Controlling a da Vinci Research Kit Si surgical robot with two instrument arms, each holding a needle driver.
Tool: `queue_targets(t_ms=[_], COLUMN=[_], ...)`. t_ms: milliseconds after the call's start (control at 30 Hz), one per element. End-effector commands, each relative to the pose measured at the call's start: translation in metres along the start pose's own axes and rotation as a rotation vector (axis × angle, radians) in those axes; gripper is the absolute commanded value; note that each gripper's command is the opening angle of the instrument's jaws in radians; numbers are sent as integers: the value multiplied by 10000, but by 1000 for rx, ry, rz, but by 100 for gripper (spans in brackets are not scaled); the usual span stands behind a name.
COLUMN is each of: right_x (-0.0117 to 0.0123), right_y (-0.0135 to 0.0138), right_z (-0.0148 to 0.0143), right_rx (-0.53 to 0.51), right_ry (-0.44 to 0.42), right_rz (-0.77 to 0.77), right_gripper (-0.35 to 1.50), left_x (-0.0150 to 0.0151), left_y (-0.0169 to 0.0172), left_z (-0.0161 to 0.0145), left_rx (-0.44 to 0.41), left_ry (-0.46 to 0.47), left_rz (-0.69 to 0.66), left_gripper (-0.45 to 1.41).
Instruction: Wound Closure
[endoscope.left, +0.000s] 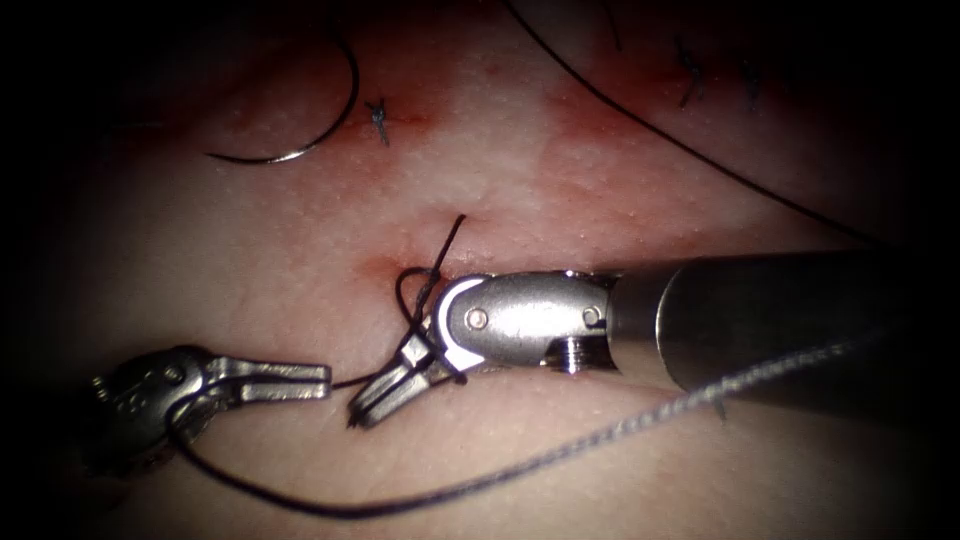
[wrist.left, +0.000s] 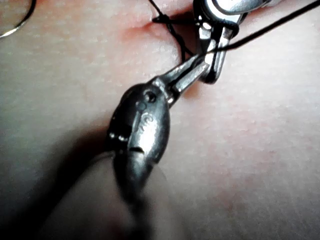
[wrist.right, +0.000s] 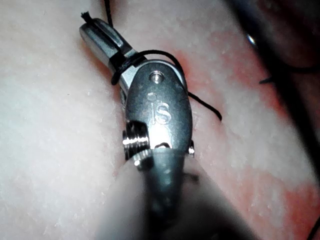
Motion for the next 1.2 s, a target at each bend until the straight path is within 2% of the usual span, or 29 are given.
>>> queue_targets(t_ms=[33,233,467,533,567,733,1033,1200], right_x=[-9,-14,-15,-15,-18,-23,-34,-44], right_y=[7,13,27,28,32,44,76,82], right_z=[4,-9,-32,-35,-42,-56,-95,-108], right_rx=[-12,-40,-76,-79,-87,-101,-120,-133], right_ry=[-1,20,32,32,31,22,-42,-54], right_rz=[13,29,44,45,48,54,72,73], right_gripper=[-35,-35,-35,-35,-35,-35,-35,-35], left_x=[-11,-14,-9,-7,-3,9,12,4], left_y=[12,40,106,114,141,177,199,200], left_z=[4,5,6,5,2,-3,-2,0], left_rx=[-2,-12,-29,-32,-47,-58,-61,-59], left_ry=[-2,-27,-68,-71,-83,-96,-103,-109], left_rz=[4,-4,-19,-23,-29,-37,-42,-58], left_gripper=[-45,-45,-45,-45,-45,-45,-45,-45])
